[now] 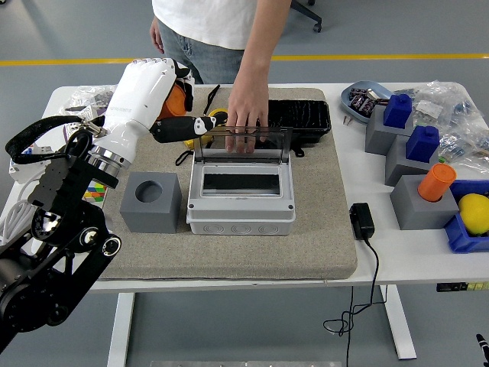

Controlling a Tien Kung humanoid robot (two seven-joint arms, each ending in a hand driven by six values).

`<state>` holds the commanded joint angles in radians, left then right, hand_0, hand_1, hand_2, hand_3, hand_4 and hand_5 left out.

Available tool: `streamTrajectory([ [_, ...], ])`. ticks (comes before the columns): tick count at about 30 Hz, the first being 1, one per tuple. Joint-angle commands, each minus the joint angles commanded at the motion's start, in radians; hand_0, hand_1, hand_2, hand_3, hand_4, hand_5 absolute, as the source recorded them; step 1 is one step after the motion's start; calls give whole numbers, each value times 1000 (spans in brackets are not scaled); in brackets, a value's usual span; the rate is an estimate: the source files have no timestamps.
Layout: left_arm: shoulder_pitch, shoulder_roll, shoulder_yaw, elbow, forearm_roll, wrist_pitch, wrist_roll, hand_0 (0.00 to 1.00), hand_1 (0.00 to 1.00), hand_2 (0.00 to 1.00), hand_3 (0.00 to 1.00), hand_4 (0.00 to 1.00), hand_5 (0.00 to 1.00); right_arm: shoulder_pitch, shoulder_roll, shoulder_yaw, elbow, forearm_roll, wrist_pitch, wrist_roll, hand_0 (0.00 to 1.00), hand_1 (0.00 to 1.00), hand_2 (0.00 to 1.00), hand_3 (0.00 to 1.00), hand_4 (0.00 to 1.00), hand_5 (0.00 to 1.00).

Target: Fetch the battery,place it into the box,close the lid of the box

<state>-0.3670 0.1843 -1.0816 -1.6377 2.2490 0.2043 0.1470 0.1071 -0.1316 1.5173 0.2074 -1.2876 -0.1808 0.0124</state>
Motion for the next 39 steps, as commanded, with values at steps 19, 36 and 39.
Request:
streamTrajectory([
  [19,-75,57,193,62,-234,-79,49,29,2,33,11,820,464,17,-27,54,-3,-26,2,0,863,848,801,822,998,998],
  [36,-99,91,295,158,-662,-95,-12,27,2,31,8,813,476,21,-32,63,-3,-26,2,1,863,848,801,822,998,998],
  [39,-111,97,319,169,-721,-91,-20,27,2,31,8,813,476,23,-34,64,-3,-27,3,1,863,848,801,822,998,998],
])
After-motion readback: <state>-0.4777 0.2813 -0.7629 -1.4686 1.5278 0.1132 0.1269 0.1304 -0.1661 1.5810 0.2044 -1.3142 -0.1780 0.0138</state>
